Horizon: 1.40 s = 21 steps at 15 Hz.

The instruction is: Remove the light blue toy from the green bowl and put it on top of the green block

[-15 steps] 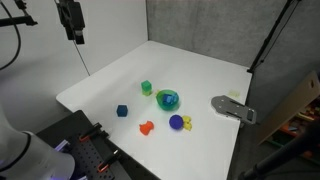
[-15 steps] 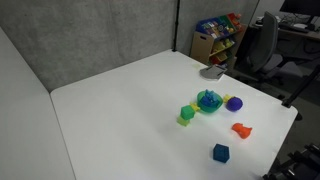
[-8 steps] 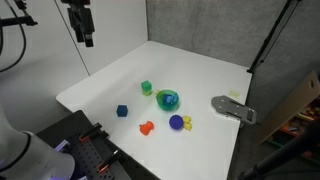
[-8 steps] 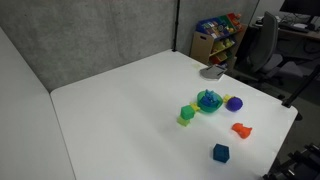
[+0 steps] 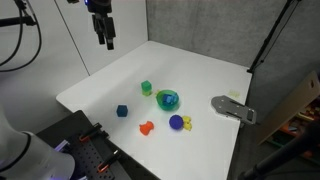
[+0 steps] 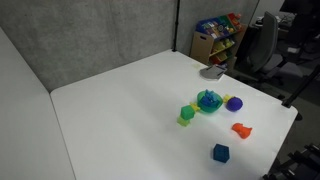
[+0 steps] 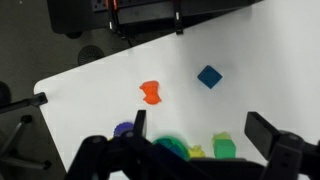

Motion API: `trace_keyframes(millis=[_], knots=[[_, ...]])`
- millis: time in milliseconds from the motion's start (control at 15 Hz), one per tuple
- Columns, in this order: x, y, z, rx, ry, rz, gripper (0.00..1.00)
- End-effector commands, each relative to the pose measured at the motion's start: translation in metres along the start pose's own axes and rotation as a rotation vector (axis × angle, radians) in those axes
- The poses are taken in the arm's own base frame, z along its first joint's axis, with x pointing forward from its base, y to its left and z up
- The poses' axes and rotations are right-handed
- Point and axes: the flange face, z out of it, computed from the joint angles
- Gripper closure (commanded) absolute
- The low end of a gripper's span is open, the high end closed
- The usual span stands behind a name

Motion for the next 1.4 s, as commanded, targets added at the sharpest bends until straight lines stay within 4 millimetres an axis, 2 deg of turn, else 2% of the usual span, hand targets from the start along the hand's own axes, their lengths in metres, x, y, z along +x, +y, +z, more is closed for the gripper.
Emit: trace_keyframes(millis=[0, 533, 1000, 1333], knots=[[0.034, -0.005, 0.001, 0.02, 0.053, 0.053, 0.0], [0.105, -0.009, 0.043, 0.066, 0.181, 0.067, 0.0], [0.16, -0.008, 0.096, 0.019, 0.247, 0.032, 0.0], [0.203, 0.002, 0.137, 0.053, 0.268, 0.028, 0.0]])
